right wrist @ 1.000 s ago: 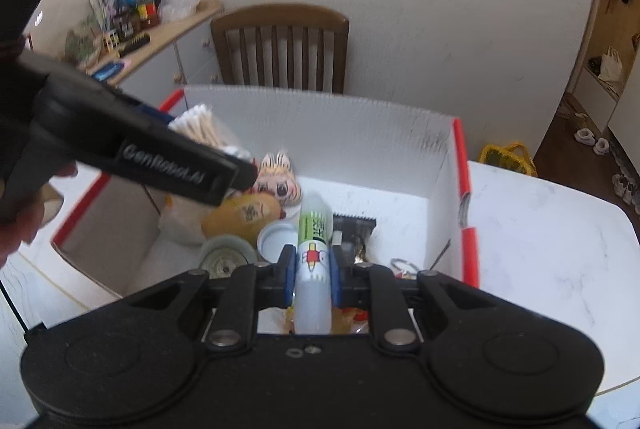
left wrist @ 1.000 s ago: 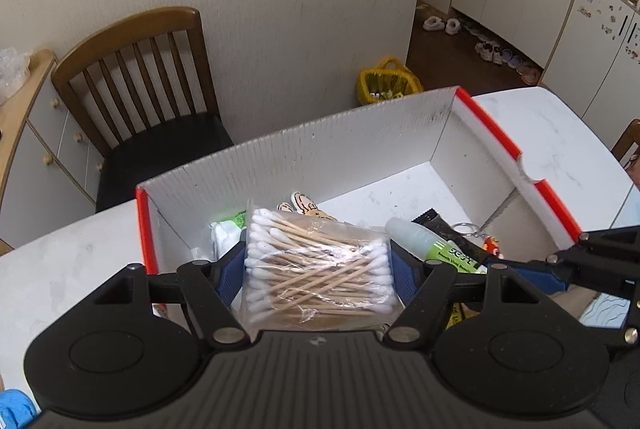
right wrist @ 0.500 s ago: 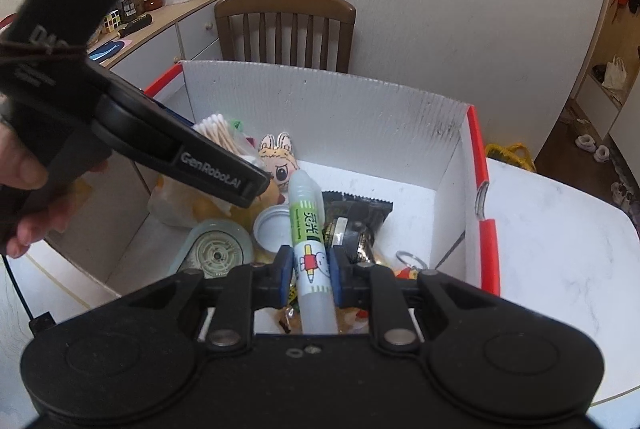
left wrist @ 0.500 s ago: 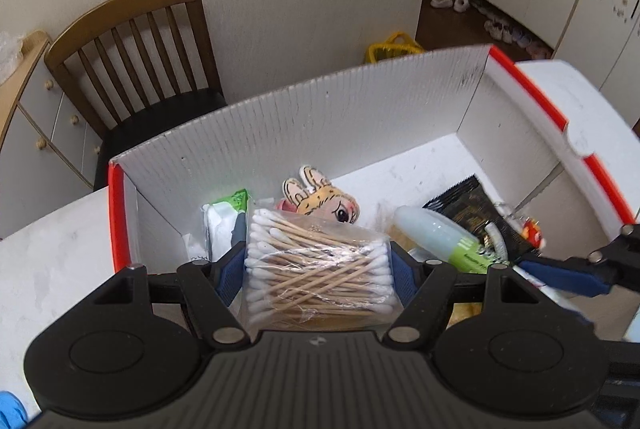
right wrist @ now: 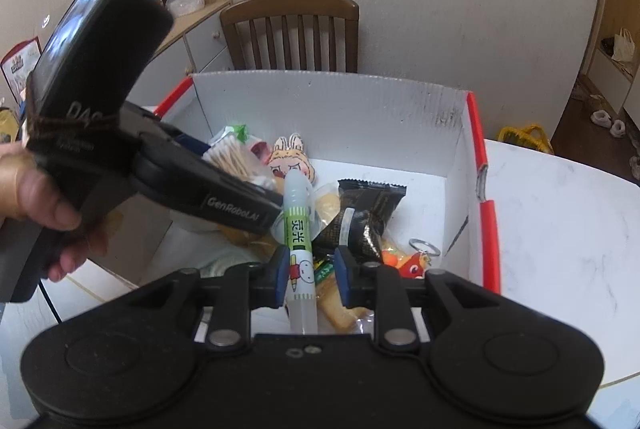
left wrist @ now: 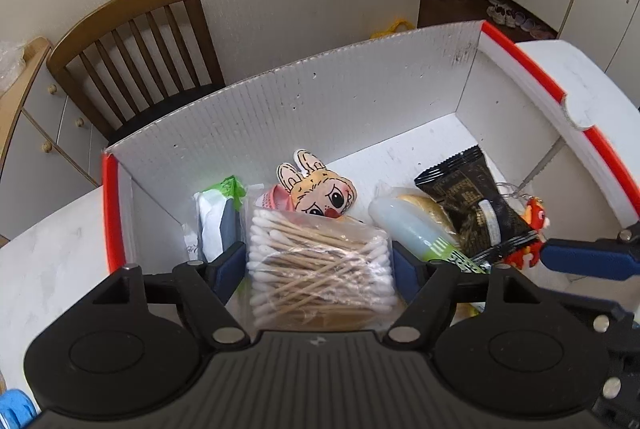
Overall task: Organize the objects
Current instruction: 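Release the marker and cotton-swab bag into the box by opening both tools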
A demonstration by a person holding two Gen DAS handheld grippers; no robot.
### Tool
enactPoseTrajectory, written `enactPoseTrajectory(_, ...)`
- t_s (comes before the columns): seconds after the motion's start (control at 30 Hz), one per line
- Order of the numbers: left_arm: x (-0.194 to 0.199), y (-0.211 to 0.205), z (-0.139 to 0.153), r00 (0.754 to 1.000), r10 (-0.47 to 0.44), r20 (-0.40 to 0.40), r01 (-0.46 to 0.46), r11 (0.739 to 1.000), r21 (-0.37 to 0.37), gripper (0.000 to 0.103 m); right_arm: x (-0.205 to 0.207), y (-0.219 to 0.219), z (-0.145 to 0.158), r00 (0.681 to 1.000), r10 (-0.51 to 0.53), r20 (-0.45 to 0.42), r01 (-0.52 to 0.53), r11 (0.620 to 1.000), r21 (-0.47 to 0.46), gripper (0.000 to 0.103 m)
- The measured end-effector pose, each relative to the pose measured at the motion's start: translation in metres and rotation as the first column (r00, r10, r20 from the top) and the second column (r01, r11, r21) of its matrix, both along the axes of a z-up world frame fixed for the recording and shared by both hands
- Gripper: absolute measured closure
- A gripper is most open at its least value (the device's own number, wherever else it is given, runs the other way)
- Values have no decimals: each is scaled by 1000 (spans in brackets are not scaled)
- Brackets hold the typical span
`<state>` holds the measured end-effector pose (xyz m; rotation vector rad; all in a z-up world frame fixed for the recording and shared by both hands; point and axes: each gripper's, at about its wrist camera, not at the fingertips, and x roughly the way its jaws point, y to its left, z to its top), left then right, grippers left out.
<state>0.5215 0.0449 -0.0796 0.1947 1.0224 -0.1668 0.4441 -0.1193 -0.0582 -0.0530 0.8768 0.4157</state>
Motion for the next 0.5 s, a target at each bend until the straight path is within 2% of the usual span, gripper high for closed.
enactPoseTrajectory(0.2,-21,2,20,999,17,44,-15,999,-46,28,-4,-8,12,1000,7,5,-7,999,42,78)
enactPoseTrajectory(0.5,-69,2,64,989,23,149,-8,995,-101,28,-19,-11,35,999,8,53,-10,999,44,74)
